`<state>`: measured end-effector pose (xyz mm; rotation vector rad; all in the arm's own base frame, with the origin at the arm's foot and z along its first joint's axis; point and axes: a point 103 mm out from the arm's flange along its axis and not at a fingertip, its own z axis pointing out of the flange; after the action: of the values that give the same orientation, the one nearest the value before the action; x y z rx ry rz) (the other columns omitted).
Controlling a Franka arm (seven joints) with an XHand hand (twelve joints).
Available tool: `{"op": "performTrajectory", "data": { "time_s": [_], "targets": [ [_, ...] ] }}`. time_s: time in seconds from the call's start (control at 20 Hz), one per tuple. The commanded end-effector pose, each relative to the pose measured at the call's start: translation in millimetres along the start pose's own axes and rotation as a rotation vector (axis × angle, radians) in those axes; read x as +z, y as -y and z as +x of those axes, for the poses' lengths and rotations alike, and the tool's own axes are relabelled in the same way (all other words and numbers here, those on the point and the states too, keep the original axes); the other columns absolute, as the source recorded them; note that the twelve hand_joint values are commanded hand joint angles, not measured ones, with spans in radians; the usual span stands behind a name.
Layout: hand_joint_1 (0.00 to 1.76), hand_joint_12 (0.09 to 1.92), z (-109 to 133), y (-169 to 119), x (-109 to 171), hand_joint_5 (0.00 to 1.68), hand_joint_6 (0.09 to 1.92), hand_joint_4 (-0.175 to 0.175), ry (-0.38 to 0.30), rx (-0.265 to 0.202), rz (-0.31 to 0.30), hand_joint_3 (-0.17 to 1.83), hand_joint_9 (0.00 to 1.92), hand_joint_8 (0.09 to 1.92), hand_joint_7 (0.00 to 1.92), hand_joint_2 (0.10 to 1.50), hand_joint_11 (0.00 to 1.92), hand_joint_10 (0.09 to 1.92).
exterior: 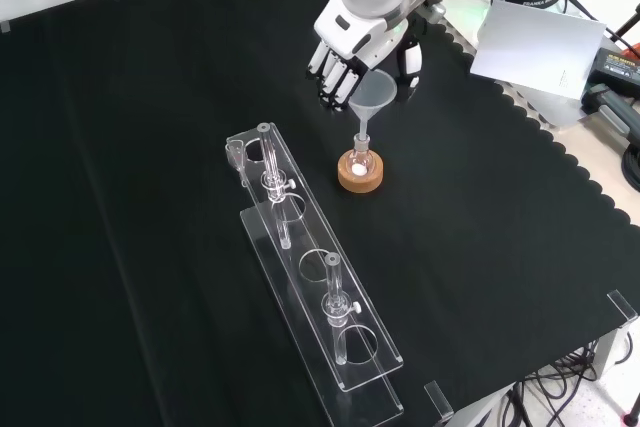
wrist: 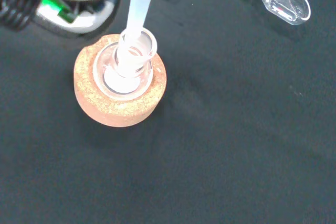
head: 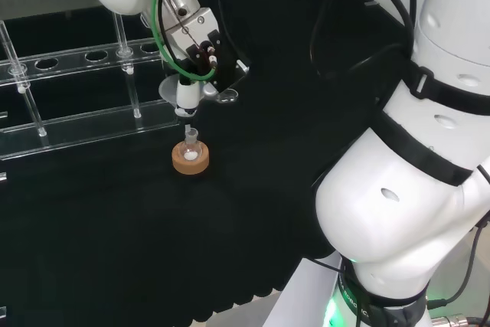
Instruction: Remove the funnel from the round-bottom flask.
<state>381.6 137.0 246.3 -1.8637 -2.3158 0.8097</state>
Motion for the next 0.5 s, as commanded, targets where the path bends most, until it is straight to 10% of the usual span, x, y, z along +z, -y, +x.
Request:
{"op": "performTrajectory", "data": {
  "time_s": [0.05, 0.5],
  "targets": [
    [0.94, 1.28, -2, 18, -20, 0.64, 0.58, 0.012, 0.023, 0.029, -0.019, 0.61, 0.85, 0.66, 0.51, 0.59, 0.57, 0.46],
    [0.94, 1.28, -8, 26, -47, 0.63, 0.59, 0.012, 0.024, 0.047, -0.037, 0.61, 0.85, 0.66, 0.51, 0.59, 0.57, 0.47]
  ]
}}
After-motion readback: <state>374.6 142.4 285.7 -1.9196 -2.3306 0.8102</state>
